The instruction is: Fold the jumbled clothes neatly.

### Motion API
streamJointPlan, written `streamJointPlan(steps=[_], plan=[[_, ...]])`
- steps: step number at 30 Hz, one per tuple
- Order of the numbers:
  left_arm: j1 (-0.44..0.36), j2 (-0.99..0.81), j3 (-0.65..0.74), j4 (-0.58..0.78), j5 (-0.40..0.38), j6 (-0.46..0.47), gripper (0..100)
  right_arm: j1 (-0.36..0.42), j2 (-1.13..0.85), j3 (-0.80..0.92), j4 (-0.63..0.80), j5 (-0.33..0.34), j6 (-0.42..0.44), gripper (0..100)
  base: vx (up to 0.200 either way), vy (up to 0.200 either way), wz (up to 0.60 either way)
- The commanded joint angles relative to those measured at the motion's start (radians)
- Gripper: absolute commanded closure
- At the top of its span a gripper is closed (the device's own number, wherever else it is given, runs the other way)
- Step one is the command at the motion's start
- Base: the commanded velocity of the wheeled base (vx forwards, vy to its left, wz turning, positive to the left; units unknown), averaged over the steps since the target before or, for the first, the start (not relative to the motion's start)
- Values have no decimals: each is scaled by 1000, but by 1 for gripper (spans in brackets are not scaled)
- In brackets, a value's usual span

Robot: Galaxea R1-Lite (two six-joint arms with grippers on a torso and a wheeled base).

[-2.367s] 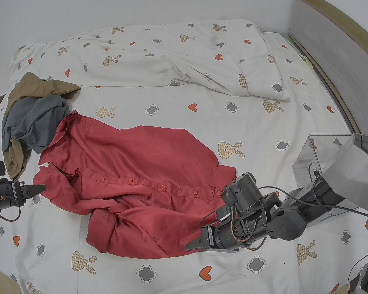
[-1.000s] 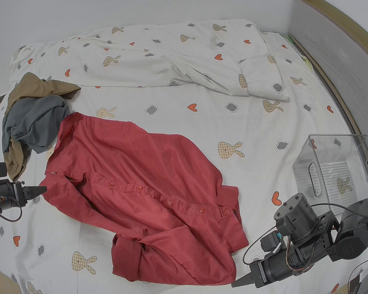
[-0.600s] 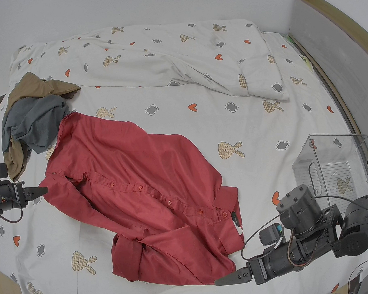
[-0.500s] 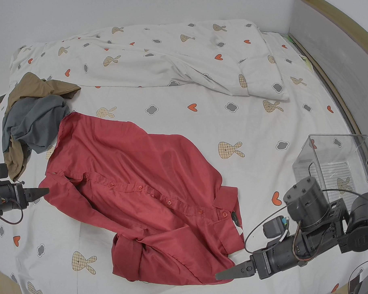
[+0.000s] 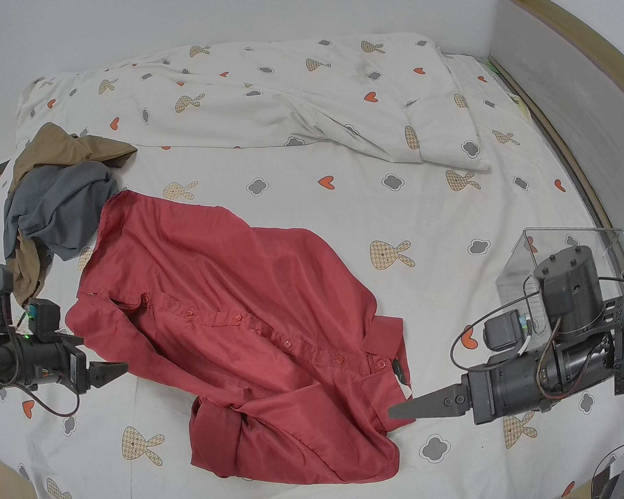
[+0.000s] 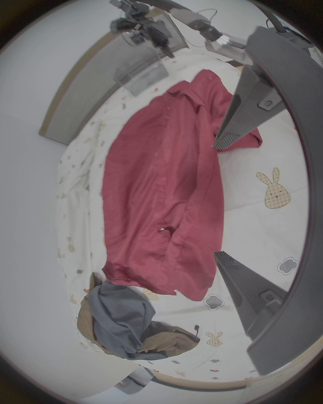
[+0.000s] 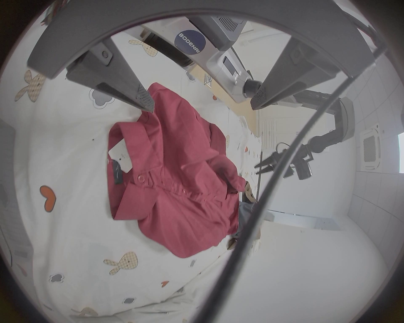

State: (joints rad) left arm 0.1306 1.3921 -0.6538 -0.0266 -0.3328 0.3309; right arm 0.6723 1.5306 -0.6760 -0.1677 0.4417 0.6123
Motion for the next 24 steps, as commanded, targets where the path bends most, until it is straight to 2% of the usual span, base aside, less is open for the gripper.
streamJointPlan(steps=[1,5,8,11,24], plan=[[-71,137,6,-7,46,17,0,-65,-60,1,-4,2,0,0,0,0,0],[-71,185,-24,-35,58,42,0,-69,-67,1,-6,2,0,0,0,0,0],[-72,232,-76,-50,129,54,0,-71,-75,1,-7,2,1,0,0,0,0],[-74,260,-113,-52,166,86,0,-80,-101,1,-7,2,1,0,0,0,0],[-131,306,-178,-52,178,126,0,-116,-116,3,-7,3,4,0,0,0,0]])
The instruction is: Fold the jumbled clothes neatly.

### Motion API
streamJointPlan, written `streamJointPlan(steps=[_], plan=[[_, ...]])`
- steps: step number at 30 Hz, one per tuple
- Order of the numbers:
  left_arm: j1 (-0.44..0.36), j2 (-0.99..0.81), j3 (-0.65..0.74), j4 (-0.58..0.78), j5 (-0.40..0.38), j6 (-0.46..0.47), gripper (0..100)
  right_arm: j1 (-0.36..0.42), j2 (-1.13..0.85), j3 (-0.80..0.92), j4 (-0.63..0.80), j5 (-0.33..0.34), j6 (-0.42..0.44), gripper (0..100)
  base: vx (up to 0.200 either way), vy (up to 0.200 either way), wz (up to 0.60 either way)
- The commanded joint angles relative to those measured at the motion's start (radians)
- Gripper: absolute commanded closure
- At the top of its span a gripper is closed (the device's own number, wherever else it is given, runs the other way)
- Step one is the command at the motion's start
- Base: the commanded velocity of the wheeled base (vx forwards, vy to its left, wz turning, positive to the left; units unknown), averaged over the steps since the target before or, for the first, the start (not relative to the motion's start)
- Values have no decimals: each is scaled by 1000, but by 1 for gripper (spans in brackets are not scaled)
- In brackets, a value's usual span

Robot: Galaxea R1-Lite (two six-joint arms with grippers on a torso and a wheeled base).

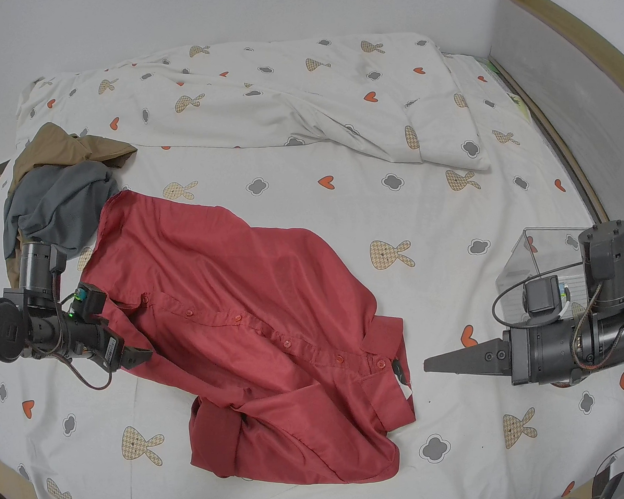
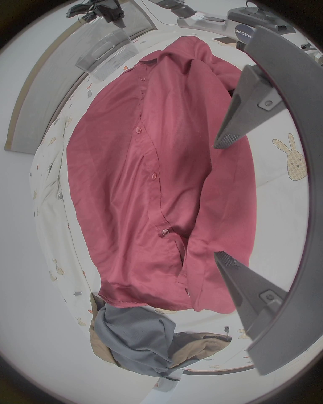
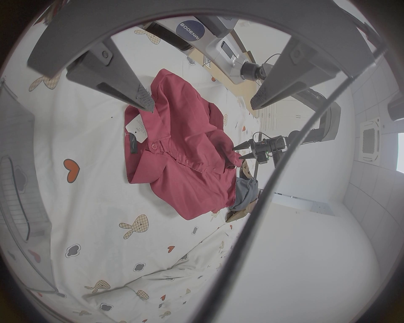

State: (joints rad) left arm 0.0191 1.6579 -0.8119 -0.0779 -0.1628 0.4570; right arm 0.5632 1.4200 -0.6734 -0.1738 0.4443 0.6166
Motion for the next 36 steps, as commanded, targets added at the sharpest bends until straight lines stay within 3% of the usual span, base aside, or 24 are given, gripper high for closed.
streamJointPlan(steps=[1,8,18,25,32,36], plan=[[-19,40,-20,0,8,0,0,-6,-6,0,-1,1,0,0,0,0,0],[15,88,-116,0,17,-18,0,-8,-7,2,-1,2,0,0,0,0,0],[18,215,-82,-22,12,-47,0,-6,-4,2,-1,4,-1,0,0,0,0],[76,95,60,-22,12,-41,0,-5,-1,3,-1,5,0,0,0,0,0],[205,-53,316,-22,-14,-29,0,27,39,3,-1,2,-1,0,0,0,0],[275,-52,366,-23,-32,-20,0,47,94,-5,-1,-2,-1,0,0,0,0]])
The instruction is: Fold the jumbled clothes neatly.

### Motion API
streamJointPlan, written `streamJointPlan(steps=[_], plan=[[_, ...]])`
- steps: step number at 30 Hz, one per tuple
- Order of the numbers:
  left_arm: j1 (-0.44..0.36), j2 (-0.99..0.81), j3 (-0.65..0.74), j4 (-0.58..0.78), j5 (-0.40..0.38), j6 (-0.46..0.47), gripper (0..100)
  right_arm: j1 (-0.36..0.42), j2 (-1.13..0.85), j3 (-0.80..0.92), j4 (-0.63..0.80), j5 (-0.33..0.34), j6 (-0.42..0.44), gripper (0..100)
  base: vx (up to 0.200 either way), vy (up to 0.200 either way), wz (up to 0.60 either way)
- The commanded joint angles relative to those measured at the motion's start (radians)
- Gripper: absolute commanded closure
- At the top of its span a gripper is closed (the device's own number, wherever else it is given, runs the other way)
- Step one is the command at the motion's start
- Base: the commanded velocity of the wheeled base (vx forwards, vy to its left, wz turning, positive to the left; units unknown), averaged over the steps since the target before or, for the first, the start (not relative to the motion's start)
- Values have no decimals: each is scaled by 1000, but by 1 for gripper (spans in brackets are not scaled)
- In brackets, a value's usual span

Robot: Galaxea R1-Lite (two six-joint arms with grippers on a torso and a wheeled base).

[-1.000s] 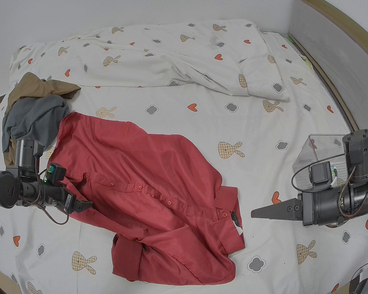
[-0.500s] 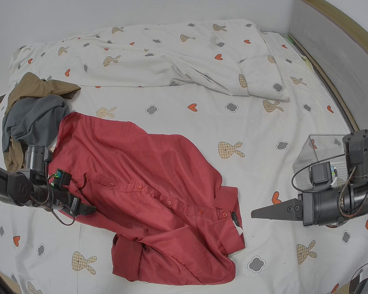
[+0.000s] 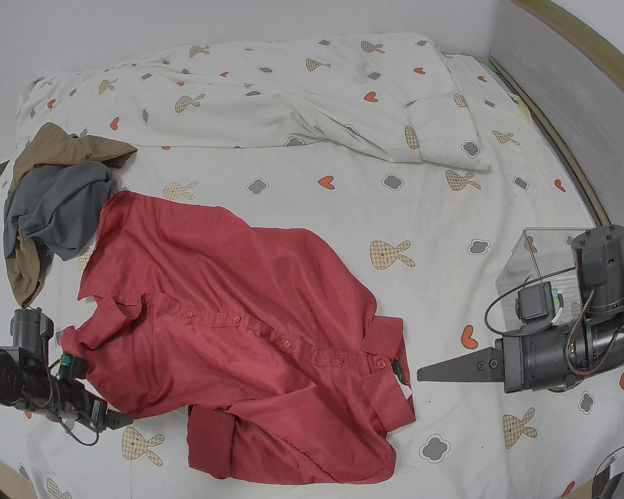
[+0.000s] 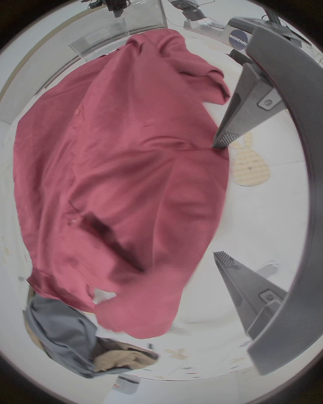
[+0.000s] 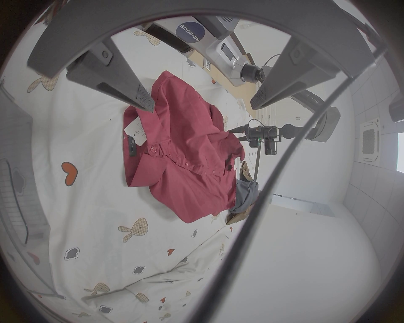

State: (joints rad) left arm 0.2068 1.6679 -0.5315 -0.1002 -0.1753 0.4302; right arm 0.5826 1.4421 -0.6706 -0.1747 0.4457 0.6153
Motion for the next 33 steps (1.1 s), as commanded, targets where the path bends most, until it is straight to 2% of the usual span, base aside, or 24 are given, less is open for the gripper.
streamJointPlan(steps=[1,4,6,7,9,10,11,15,19,20,21,24,27,33], plan=[[89,-62,85,-1,-19,7,0,28,75,-9,0,-4,0,0,0,0,0],[140,-71,85,-1,-30,5,0,13,133,-46,-5,-2,-3,0,0,0,0],[183,-108,82,-1,-32,2,0,-40,213,-119,-11,-2,-9,0,0,0,0],[183,-108,82,-1,-32,2,0,-40,213,-119,-11,-2,-9,0,0,0,0],[238,-180,70,-3,-33,-1,0,-115,368,-245,-25,-9,-71,0,0,0,0],[240,-185,67,-3,-33,-1,0,-118,376,-251,-25,-10,-75,0,0,0,0],[269,-246,39,-3,-41,-11,0,-152,475,-348,-29,-55,-109,0,0,0,0],[273,-352,-35,1,-76,-77,0,-176,630,-511,-29,-144,-134,0,0,0,0],[267,-436,-111,11,-135,-148,0,-190,732,-607,-29,-156,-138,0,0,0,0],[256,-478,-153,25,-179,-196,0,-188,751,-627,-29,-154,-146,0,0,0,0],[253,-484,-159,28,-185,-205,0,-187,753,-629,-29,-153,-149,0,0,0,0],[224,-543,-206,86,-256,-289,0,-193,759,-646,-74,-124,-263,0,0,0,0],[221,-563,-209,105,-311,-311,0,-193,764,-646,-128,-76,-318,0,0,0,0],[218,-551,-197,102,-348,-309,0,-187,739,-627,-175,27,-324,0,0,0,0]])
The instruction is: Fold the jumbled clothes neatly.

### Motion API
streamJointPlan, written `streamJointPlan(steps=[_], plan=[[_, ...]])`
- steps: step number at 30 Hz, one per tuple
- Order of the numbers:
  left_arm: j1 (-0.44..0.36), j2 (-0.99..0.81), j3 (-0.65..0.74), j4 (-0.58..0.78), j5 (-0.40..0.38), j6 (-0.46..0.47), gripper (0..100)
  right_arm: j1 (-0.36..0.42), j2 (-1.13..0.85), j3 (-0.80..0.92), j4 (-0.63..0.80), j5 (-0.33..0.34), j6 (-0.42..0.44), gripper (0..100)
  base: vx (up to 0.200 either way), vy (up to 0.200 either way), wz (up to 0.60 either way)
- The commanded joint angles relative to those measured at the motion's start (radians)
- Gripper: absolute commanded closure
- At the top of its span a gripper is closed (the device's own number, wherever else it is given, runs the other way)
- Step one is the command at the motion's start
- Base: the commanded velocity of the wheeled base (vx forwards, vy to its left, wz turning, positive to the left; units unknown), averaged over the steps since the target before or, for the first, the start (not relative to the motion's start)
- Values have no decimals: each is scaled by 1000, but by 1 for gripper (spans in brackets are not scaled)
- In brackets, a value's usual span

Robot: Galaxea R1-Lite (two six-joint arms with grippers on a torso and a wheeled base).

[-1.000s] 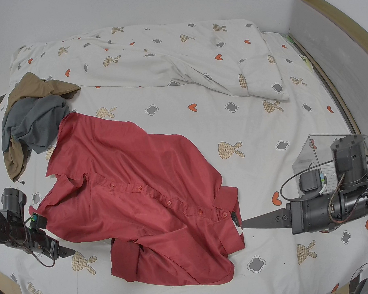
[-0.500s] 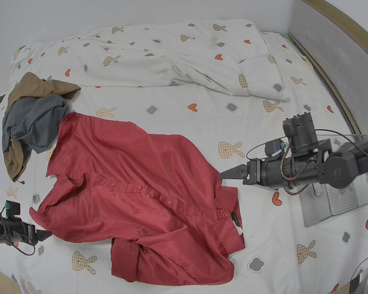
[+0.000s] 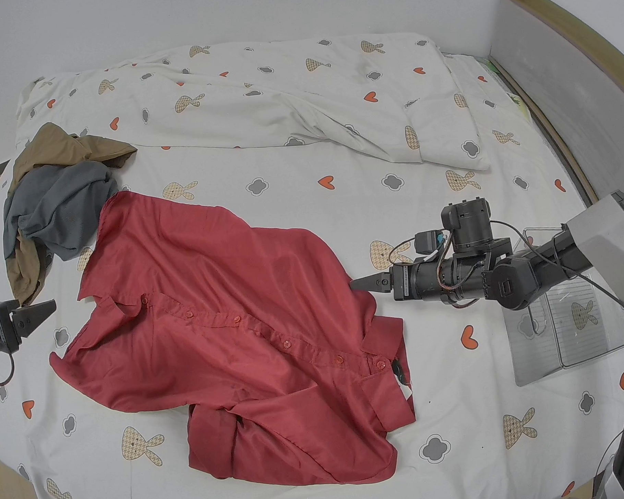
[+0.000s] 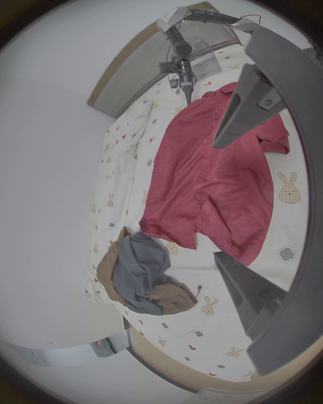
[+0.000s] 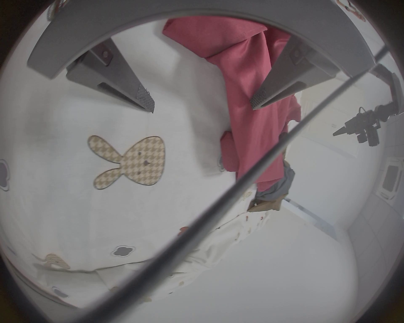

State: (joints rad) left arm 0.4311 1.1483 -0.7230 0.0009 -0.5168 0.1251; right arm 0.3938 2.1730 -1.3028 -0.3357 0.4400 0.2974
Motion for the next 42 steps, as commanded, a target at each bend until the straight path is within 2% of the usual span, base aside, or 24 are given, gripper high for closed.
streamJointPlan(steps=[1,6,7,11,12,15,22,27,34,35,42], plan=[[-6,-30,-6,1,-6,-4,0,3,-5,8,-14,40,-9,0,0,0,0],[-6,-32,-3,-1,-8,-1,0,10,-39,14,-11,86,-24,0,0,0,0],[-8,-33,-1,-1,-8,-1,0,17,-35,11,-12,112,-24,0,0,0,0],[-8,-36,-1,-1,-8,-1,0,26,-33,8,-12,121,-23,0,0,0,0],[-8,-38,-1,1,-8,-1,0,43,-27,3,-11,155,-18,0,0,0,0],[-11,-39,0,1,-8,-1,0,57,-19,2,-11,172,-18,0,0,0,0],[-15,-48,7,1,-8,-1,0,54,68,-30,-12,157,-23,0,0,0,0],[-17,-47,11,-2,-8,1,0,26,67,-46,-11,157,-21,0,0,0,0],[-18,-48,13,-2,-8,1,0,43,65,-46,-9,161,-18,0,0,0,0],[-18,-48,13,-2,-6,1,0,48,65,-47,-9,161,-18,100,0,0,0],[-18,-45,13,-2,-6,1,0,73,57,-50,-11,160,-6,100,0,0,0]])
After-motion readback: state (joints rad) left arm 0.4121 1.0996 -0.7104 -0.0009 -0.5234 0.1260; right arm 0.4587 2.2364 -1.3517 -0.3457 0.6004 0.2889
